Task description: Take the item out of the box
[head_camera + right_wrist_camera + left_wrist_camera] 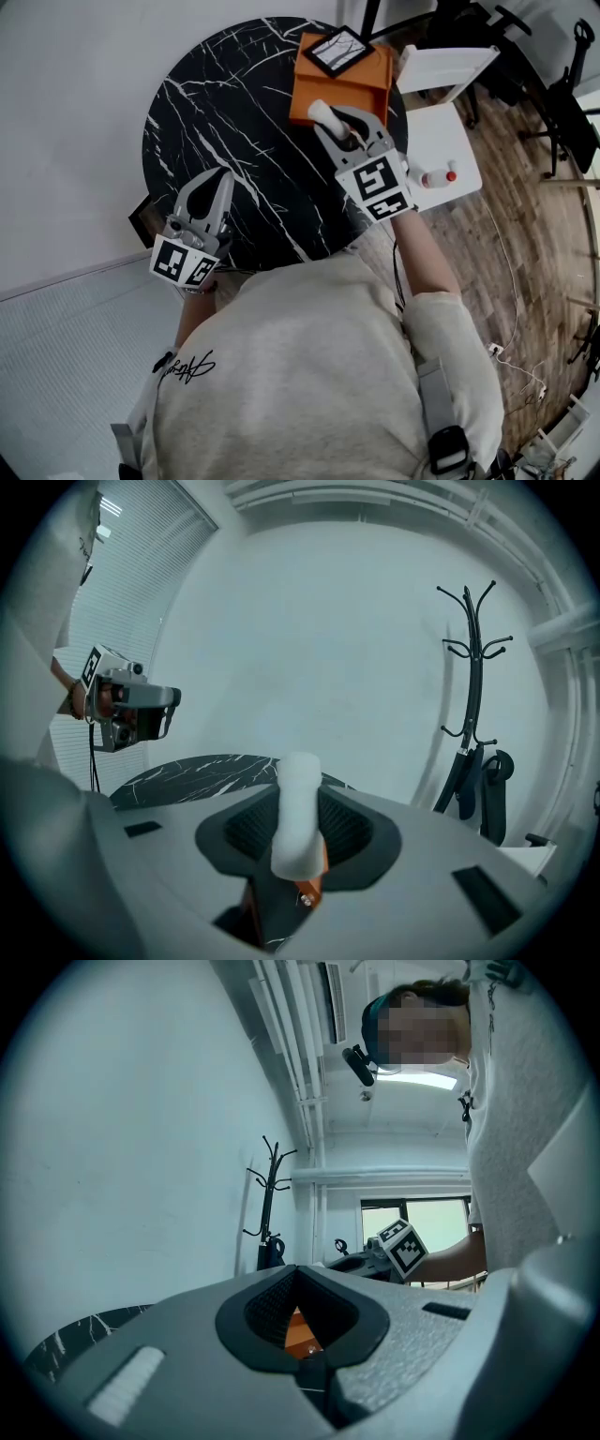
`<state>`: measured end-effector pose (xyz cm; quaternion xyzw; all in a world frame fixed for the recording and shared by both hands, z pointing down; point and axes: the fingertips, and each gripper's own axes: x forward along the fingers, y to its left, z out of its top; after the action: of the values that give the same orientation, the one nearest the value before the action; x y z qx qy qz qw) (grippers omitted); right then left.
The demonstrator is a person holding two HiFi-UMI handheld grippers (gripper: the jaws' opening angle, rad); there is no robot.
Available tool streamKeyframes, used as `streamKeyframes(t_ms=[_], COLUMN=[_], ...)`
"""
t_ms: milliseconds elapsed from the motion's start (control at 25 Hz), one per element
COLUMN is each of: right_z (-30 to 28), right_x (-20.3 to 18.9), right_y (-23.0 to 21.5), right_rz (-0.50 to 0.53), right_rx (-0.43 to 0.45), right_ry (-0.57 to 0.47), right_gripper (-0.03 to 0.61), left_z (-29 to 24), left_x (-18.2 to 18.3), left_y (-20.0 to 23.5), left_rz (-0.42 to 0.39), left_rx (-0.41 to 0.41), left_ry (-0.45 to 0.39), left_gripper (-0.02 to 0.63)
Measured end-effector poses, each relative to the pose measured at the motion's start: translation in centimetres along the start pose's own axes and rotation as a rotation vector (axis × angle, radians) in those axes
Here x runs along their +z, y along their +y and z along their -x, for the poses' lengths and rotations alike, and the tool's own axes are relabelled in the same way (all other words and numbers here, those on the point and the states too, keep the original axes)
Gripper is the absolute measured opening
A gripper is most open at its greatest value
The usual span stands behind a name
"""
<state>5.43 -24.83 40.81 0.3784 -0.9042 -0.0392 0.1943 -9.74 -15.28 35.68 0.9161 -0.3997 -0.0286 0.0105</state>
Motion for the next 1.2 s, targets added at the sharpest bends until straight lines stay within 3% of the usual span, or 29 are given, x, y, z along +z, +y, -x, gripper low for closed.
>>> streamKeyframes(t_ms=[400, 1200], right_z=[1.1, 2.8], right_x=[0.9, 2.1], right_y=[0.5, 2.4], right_rz=[-0.076, -0.093], right_rx=[0.017, 0.027], right_ry=[-0.073, -0.144], right_gripper=[0.127, 0.127], left_z=[0.0, 0.2], left_x=[0.1, -0.1], left_y=[0.0, 0.3], left_rz=[-0.006, -0.008], left_rx=[-0.004, 0.004], left_ry=[0.002, 0.002], left_gripper=[0.0, 0.0])
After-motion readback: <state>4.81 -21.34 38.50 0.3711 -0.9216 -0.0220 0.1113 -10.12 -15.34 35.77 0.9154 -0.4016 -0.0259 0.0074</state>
